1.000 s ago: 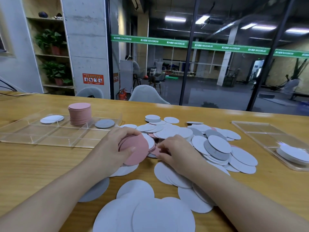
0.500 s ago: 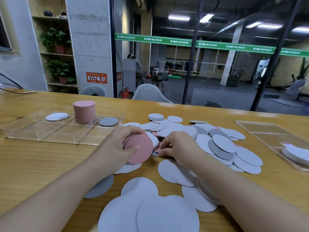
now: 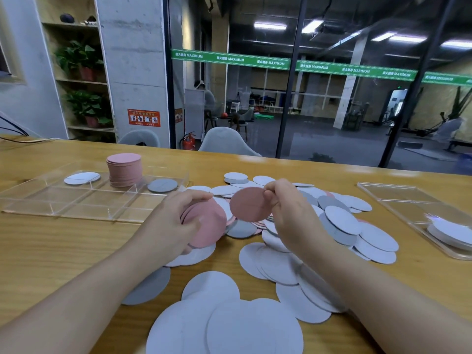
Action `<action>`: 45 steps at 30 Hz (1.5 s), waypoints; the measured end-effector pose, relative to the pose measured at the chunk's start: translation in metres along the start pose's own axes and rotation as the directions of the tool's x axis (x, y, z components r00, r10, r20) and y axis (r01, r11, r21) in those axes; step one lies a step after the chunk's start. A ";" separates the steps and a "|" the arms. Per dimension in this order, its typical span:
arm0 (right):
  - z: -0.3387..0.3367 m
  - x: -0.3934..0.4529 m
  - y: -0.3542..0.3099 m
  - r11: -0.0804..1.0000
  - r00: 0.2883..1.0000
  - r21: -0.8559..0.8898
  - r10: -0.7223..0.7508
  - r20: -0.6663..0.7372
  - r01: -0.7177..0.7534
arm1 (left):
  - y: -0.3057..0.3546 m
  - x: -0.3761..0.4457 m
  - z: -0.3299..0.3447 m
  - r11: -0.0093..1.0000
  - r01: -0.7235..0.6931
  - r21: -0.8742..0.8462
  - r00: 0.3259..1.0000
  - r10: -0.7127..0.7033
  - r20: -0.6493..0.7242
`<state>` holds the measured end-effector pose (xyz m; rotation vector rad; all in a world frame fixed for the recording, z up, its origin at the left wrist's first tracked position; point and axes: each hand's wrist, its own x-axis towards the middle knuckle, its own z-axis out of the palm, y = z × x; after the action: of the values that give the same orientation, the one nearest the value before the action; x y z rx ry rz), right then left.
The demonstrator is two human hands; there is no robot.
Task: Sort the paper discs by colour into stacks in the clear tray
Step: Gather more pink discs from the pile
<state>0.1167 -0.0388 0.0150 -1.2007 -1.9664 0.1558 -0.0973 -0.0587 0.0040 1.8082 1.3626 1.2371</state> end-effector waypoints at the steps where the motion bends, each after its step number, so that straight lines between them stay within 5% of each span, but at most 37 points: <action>1: 0.000 0.000 -0.001 0.999 1.000 0.037 0.017 0.010 -0.017 | 0.000 0.000 0.001 1.000 0.010 -0.003 1.000 -0.010 0.002; 8: 0.011 -0.006 -0.002 0.999 0.983 0.001 -0.035 0.181 0.036 | -0.002 0.002 0.001 1.000 0.024 -0.001 0.998 -0.024 0.051; 15: 0.026 -0.010 -0.013 0.998 0.989 0.051 -0.036 0.144 0.029 | 0.000 -0.003 0.003 0.993 -0.106 0.061 0.983 0.095 0.156; 21: 0.027 -0.011 -0.010 0.972 0.980 0.144 -0.193 0.043 0.185 | 0.000 -0.004 0.006 0.977 -0.159 0.142 0.969 0.127 0.214; 24: 0.029 -0.007 -0.010 0.934 0.937 0.073 -0.349 -0.017 0.349 | -0.001 -0.004 0.006 0.974 -0.173 0.150 0.964 0.136 0.227; 28: 0.026 0.008 -0.002 0.916 0.919 -0.103 -0.393 -0.020 0.389 | -0.002 -0.003 0.005 0.993 -0.079 0.084 0.981 0.063 0.186; 36: 0.041 0.044 0.018 0.809 0.933 -0.465 -0.297 0.202 0.359 | -0.004 0.004 -0.002 0.998 -0.031 0.048 0.998 0.029 0.059; 45: 0.054 0.061 0.006 0.585 0.937 -0.740 -0.109 0.333 0.331 | -0.005 0.004 -0.001 0.997 -0.016 0.073 0.997 0.010 0.080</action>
<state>0.0699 0.0283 0.0110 -1.4887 -2.4987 -0.8396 -0.1002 -0.0537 0.0017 1.8992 1.3704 1.1224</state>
